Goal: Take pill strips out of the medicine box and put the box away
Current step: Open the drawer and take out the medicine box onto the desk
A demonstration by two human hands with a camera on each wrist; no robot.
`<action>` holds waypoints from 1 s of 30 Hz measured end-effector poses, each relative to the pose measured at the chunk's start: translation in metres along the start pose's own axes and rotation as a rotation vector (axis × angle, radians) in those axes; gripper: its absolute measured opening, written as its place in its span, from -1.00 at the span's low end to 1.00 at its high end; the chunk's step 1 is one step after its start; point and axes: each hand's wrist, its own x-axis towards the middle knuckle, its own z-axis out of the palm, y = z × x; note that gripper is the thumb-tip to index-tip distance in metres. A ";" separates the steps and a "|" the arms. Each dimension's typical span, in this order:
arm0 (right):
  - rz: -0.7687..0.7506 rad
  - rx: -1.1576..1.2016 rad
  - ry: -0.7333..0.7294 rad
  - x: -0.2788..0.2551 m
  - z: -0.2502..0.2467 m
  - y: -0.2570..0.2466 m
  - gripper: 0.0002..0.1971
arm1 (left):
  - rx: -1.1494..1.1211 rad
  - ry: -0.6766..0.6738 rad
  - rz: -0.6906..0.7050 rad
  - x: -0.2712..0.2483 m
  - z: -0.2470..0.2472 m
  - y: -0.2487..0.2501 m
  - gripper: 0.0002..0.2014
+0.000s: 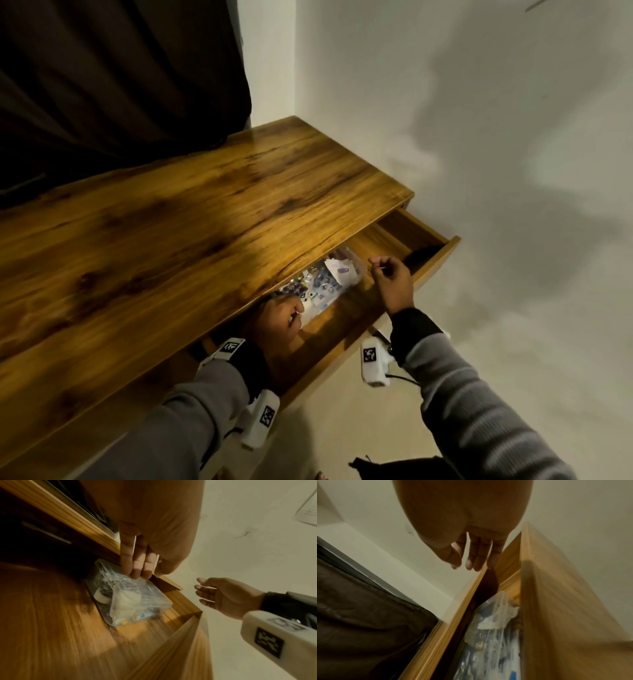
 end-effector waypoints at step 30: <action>0.376 -0.598 -0.285 0.030 -0.038 0.004 -0.74 | -1.098 0.036 -0.948 -0.003 0.039 0.025 -0.58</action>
